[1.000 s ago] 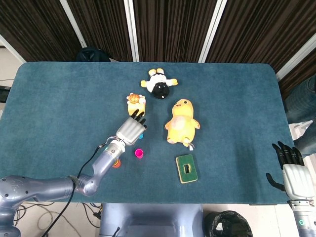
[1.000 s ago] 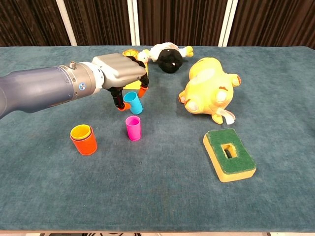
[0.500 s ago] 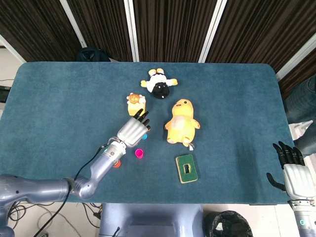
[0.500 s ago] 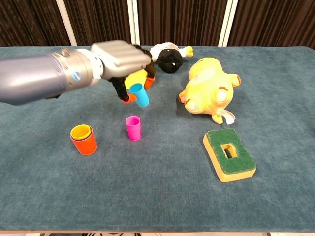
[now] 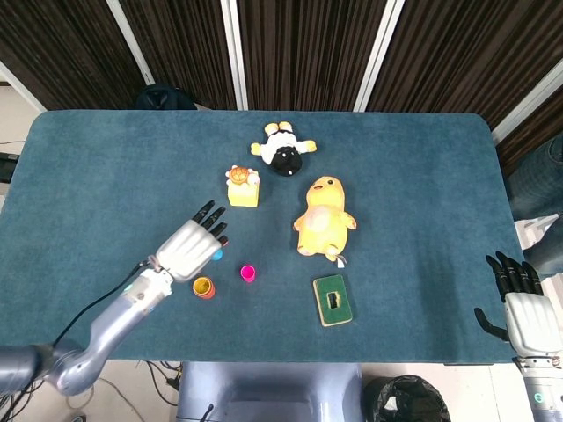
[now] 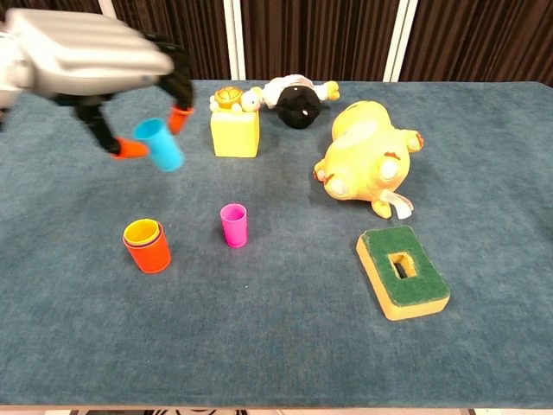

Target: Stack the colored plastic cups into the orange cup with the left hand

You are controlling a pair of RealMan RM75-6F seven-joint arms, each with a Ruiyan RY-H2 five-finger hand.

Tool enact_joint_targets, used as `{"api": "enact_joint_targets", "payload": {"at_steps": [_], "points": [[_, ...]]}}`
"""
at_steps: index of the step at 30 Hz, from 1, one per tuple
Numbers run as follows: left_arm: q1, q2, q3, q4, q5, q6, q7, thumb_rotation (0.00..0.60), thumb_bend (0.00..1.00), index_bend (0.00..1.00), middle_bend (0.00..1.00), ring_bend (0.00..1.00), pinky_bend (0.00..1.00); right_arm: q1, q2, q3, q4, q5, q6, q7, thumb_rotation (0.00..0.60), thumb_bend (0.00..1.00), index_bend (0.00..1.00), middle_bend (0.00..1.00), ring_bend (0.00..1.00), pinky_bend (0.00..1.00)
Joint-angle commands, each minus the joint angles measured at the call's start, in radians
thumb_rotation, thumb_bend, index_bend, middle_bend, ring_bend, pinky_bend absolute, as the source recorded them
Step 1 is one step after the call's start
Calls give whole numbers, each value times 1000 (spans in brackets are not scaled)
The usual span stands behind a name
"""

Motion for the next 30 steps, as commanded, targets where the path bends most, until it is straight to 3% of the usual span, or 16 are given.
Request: {"api": "enact_joint_targets", "payload": {"at_steps": [1, 11, 30], "points": [[49, 56, 48, -44, 87, 8, -71, 600, 313, 470, 233, 0, 43, 1, -2, -1, 0, -1, -3, -4, 600, 372, 59, 43, 71, 36], [94, 56, 105, 10, 225, -32, -164, 600, 312, 469, 231, 0, 38, 2, -4, -1, 0, 1, -3, -8, 600, 372, 60, 43, 71, 36], [104, -50, 86, 93, 232, -75, -134, 600, 311, 429, 223, 0, 34, -1, 1, 2, 2, 3, 3, 5, 600, 373, 60, 43, 72, 36]]}}
